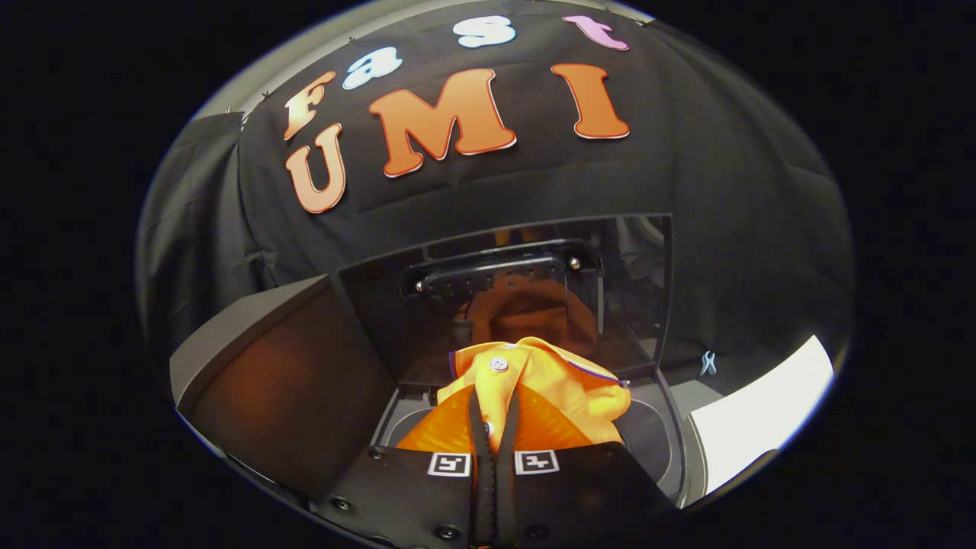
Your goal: Put the clothes into the washing machine and then close the washing machine lid.
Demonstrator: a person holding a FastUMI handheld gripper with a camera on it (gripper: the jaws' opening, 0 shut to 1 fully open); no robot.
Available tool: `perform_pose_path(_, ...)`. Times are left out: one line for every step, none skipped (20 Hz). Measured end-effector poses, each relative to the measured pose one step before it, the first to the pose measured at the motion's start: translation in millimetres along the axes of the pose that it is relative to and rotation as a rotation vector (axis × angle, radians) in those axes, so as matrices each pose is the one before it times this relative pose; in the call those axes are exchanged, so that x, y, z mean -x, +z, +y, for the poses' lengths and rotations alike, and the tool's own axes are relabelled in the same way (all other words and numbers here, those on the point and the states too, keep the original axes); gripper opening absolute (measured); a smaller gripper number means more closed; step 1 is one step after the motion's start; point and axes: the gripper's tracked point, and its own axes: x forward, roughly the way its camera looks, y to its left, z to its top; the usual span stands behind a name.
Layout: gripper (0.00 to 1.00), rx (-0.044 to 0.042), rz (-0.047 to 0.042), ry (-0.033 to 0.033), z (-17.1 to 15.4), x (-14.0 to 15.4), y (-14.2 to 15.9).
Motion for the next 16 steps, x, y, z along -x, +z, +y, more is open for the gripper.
perform_pose_path(0.07, 0.00481, 0.0142, 0.00338, -2.71, -8.15, -8.18)
perform_pose_path(0.07, 0.00591, 0.01357, 0.00029, -2.78, -10.44, -6.01)
perform_pose_path(0.07, 0.00104, 0.01376, -0.00225, -4.52, -6.14, -7.37)
perform_pose_path(0.07, -0.00755, 0.01285, 0.00034, -3.14, -7.76, -7.98)
perform_pose_path(0.08, -0.00881, 0.01253, 0.00275, -1.69, -7.34, -7.13)
perform_pose_path(0.07, -0.00328, 0.01932, -0.0016, -1.87, -9.6, -9.58)
perform_pose_path(0.08, 0.00231, 0.02643, -0.00076, -0.91, -7.12, -11.27)
perform_pose_path(0.07, 0.0058, 0.02725, 0.00041, 0.02, -6.55, -12.85)
perform_pose_path(0.08, 0.01158, 0.02251, 0.0039, -0.32, -5.73, -11.33)
perform_pose_path(0.08, 0.01801, 0.02313, -0.0006, -0.13, -4.98, -10.84)
perform_pose_path(0.08, 0.01376, 0.02316, 0.00286, 0.68, -4.38, -10.54)
perform_pose_path(0.08, 0.00405, 0.03006, 0.00663, 1.41, -3.11, -11.2)
perform_pose_path(0.07, -0.00631, 0.03469, 0.00822, 1.39, -4.5, -13.72)
perform_pose_path(0.08, -0.01347, 0.03549, 0.00293, -0.36, -5.38, -13.23)
perform_pose_path(0.08, -0.01361, 0.03615, -0.00475, -2.59, -4.86, -12.08)
perform_pose_path(0.08, -0.01712, 0.03907, -0.00633, -2.85, -3.97, -11.42)
